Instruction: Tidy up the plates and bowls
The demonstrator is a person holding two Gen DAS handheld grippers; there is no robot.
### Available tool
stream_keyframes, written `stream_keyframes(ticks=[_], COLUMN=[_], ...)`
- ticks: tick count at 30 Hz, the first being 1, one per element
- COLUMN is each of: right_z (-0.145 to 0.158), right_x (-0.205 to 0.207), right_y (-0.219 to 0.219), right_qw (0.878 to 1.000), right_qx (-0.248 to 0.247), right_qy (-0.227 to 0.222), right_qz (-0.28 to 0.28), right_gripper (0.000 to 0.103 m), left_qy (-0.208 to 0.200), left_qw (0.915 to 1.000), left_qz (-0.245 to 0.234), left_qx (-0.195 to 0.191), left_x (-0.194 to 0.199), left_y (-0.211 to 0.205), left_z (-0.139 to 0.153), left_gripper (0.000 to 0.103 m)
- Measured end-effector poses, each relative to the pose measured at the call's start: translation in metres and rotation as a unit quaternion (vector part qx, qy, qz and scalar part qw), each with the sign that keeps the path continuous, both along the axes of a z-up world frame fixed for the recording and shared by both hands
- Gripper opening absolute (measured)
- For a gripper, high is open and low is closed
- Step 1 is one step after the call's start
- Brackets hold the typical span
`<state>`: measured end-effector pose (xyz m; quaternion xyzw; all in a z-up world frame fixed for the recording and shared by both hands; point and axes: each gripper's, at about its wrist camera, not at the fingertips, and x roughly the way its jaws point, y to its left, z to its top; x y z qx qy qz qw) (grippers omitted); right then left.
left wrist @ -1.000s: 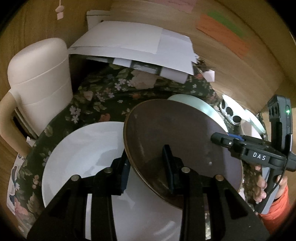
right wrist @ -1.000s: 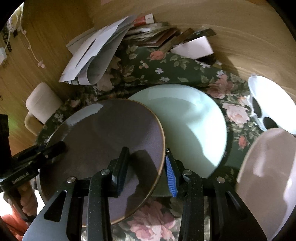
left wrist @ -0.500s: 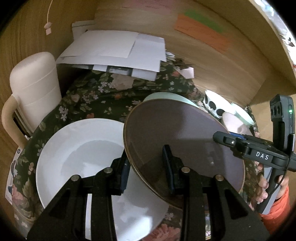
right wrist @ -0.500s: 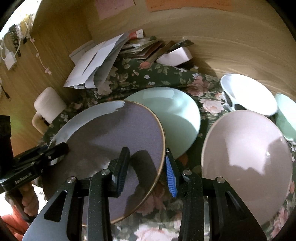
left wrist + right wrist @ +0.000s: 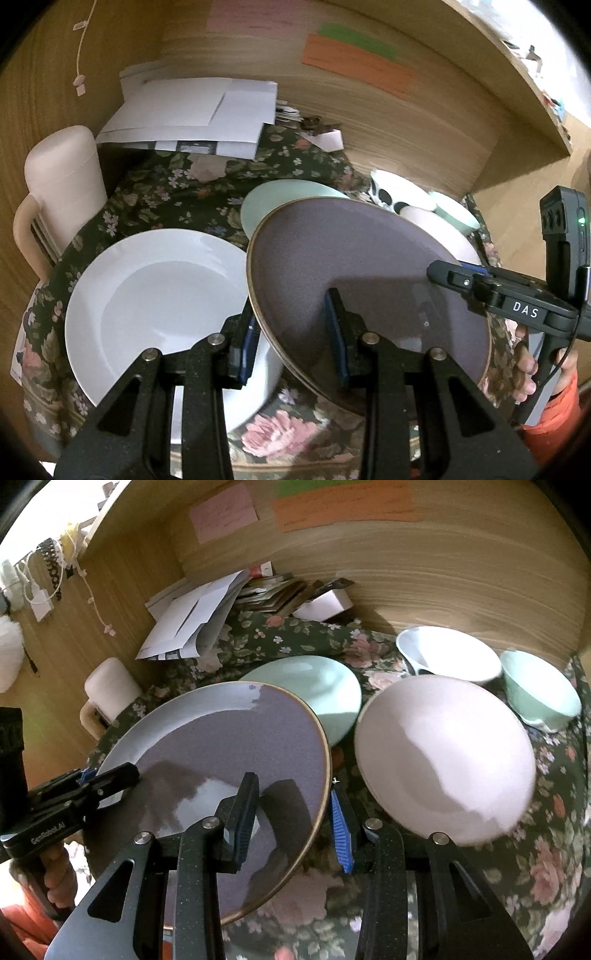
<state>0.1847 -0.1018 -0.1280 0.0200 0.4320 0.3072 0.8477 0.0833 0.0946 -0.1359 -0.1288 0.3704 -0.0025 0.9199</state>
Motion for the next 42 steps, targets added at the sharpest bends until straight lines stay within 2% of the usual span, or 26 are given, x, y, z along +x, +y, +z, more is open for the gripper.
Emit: stream_keyframes(ticks=[18,26,42], right_z=[-0.016,-0.028,-0.050], right_x=[-0.032,-0.031,-0.023], right_y=[-0.032,-0.047,-0.053], right_qw=[0.999,0.998,0.995], right_qx=[-0.010,-0.011,-0.024], right_qy=[0.024,0.043,0.073], right_qz=[-0.029,-0.049,-0.061], right_gripper=[0.034,0.034,0.034], left_qy=[0.024,0.043,0.063], left_qw=[0.9993,0.9979,0.9963], left_qz=[-0.026,-0.043,-0.056], left_qx=[-0.016,-0.025,-0.015], left_x=[-0.019,-0.009,0.014], left_y=[-0.032,-0.043,-0.051], left_z=[-0.019,-0.031,-0.056], left_gripper=[0.033,0.033,0.033])
